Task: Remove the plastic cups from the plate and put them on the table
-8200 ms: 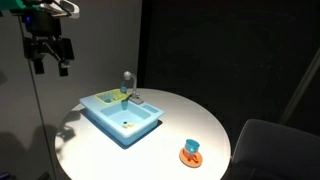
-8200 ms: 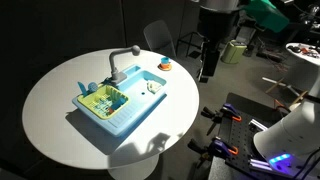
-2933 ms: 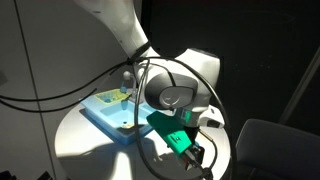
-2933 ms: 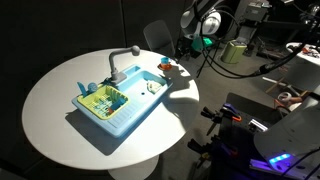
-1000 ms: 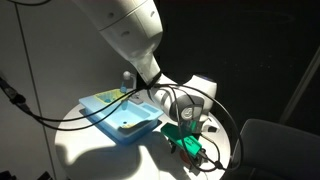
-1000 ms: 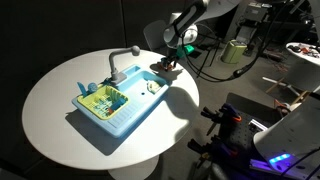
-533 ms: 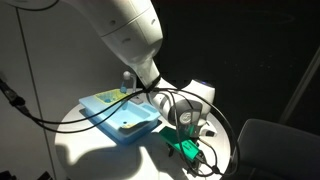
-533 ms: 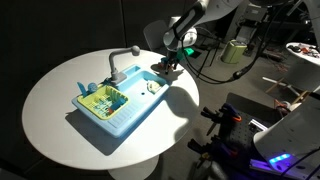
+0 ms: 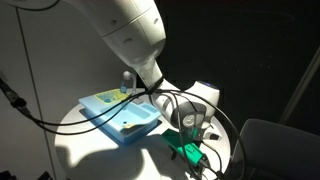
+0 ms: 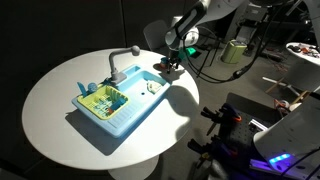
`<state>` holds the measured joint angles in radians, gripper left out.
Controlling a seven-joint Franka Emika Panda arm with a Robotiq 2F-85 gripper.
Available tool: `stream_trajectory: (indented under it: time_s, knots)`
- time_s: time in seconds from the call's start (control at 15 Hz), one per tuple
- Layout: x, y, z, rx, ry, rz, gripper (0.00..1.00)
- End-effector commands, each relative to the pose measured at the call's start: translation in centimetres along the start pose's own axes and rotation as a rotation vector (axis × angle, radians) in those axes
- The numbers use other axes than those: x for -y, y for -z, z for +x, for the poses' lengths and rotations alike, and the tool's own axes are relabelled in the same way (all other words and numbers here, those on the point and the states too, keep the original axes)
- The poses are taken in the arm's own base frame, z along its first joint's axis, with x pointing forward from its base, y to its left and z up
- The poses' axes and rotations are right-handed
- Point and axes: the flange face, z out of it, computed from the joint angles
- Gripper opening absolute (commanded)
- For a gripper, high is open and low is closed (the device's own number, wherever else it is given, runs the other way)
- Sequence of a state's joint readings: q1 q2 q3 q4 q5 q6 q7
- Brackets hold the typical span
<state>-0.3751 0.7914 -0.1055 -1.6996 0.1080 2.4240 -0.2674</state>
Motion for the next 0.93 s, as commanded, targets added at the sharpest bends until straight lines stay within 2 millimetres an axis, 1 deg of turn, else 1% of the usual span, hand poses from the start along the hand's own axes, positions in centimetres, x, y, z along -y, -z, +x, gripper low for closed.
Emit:
stream_trajectory:
  time_s: [0.0,0.2,0.6,0.87]
  knots:
    - [-1.0,0.3,0.6,0.009,0.004,-0.008,1.0]
    - [-1.3,0.8,1.0,0.003,0.001,-0.012,1.0]
    - [-1.5,2.7,2.9,-0.015,0.014,-0.024,1.0]
    - [-1.3,3.1,3.9,-0.006,0.031,-0.033,1.0]
